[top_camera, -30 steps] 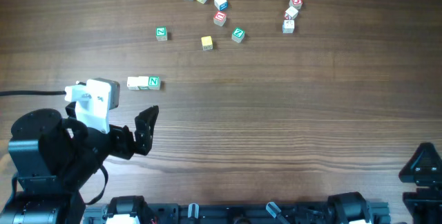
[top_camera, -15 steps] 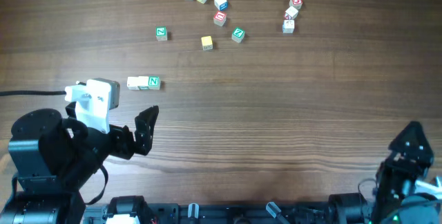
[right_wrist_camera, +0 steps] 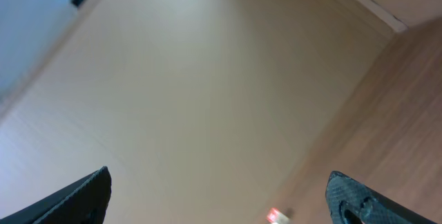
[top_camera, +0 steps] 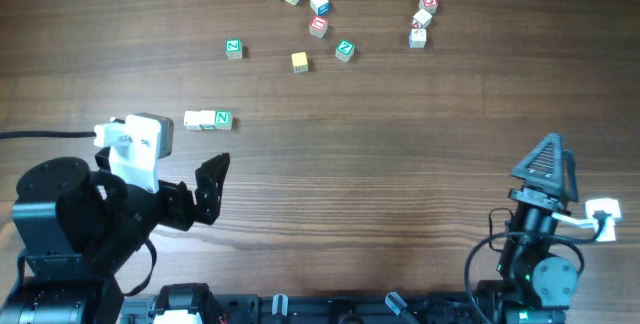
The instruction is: Form a horizontal line
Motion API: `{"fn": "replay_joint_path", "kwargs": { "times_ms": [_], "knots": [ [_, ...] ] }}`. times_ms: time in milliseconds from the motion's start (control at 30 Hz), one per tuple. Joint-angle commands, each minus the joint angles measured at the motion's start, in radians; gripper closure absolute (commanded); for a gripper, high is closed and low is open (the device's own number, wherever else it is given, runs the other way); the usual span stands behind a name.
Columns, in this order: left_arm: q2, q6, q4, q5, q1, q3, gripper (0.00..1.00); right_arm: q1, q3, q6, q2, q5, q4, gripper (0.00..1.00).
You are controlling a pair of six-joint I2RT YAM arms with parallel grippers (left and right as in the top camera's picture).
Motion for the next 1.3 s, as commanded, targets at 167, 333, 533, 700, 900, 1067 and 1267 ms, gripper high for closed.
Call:
{"fn": "replay_joint_path", "kwargs": {
  "times_ms": [167,333,533,700,900,1067,1267],
  "knots": [
    [-0.004,0.004,0.003,0.002,0.002,-0.006,0.00,-0.004,-0.015,-0.173,-0.011,-0.084,-0.214,0.00],
    [-0.004,0.004,0.003,0.002,0.002,-0.006,0.00,-0.004,-0.015,-0.343,-0.011,-0.184,-0.255,0.00],
    [-0.004,0.004,0.003,0.002,0.002,-0.006,0.00,-0.004,-0.015,-0.529,-0.011,-0.247,-0.265,0.00],
    [-0.004,0.004,0.003,0.002,0.002,-0.006,0.00,-0.004,-0.015,-0.685,-0.011,-0.248,-0.265,0.00],
    [-0.004,0.004,0.003,0.002,0.002,-0.006,0.00,-0.004,-0.015,-0.767,-0.011,-0.280,-0.271,0.00],
    [-0.004,0.004,0.003,0.002,0.002,-0.006,0.00,-0.004,-0.015,-0.793,-0.011,-0.294,-0.274,0.00],
    [-0.004,0.004,0.003,0.002,0.002,-0.006,0.00,-0.004,-0.015,-0.757,-0.011,-0.292,-0.272,0.00]
  ]
}}
